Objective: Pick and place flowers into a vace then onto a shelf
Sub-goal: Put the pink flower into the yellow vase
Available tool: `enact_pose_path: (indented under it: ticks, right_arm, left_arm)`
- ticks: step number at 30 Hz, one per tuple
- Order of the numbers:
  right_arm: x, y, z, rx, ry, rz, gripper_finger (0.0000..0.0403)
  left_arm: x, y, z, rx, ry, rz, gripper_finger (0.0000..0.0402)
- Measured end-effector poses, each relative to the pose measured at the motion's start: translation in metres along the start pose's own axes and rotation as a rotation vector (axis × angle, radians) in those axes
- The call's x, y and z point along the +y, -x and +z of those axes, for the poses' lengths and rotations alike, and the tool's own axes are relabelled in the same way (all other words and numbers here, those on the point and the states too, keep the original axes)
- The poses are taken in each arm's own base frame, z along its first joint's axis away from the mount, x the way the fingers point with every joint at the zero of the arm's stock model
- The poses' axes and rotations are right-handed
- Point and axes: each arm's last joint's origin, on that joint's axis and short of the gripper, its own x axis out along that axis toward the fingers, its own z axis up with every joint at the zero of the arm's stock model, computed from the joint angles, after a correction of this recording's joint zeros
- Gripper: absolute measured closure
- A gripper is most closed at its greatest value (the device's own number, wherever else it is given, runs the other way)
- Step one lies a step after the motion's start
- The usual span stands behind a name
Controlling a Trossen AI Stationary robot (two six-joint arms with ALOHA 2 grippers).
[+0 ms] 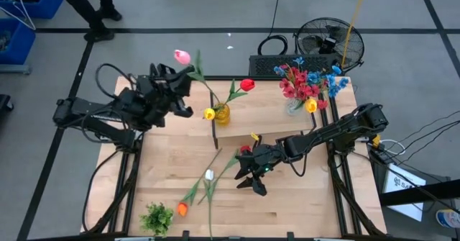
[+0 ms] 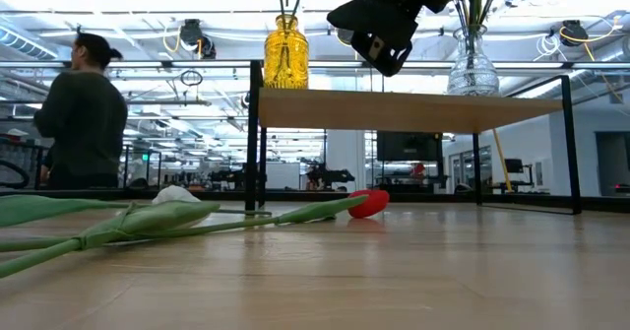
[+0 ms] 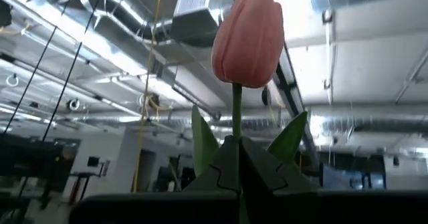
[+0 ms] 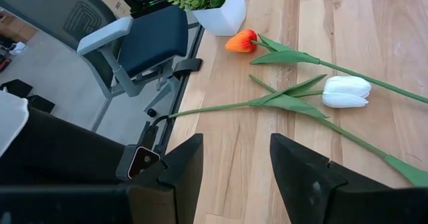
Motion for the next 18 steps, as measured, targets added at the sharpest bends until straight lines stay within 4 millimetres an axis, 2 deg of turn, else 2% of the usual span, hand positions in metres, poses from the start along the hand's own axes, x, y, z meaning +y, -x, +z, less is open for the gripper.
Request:
enact_pose_path:
  ticks: [11, 18]
  right_arm:
    - [-0.0001, 0.0, -0.0002, 0.001, 0.004, 0.0, 0.0238]
    - [0.0001, 0.0, -0.0002, 0.001, 0.018, 0.001, 0.0238]
  left_arm:
    - [-0.0031, 0.0002, -0.01, 0.065, -0.059, 0.015, 0.04]
    - [-0.0027, 0.0001, -0.0056, 0.021, -0.092, 0.001, 0.04]
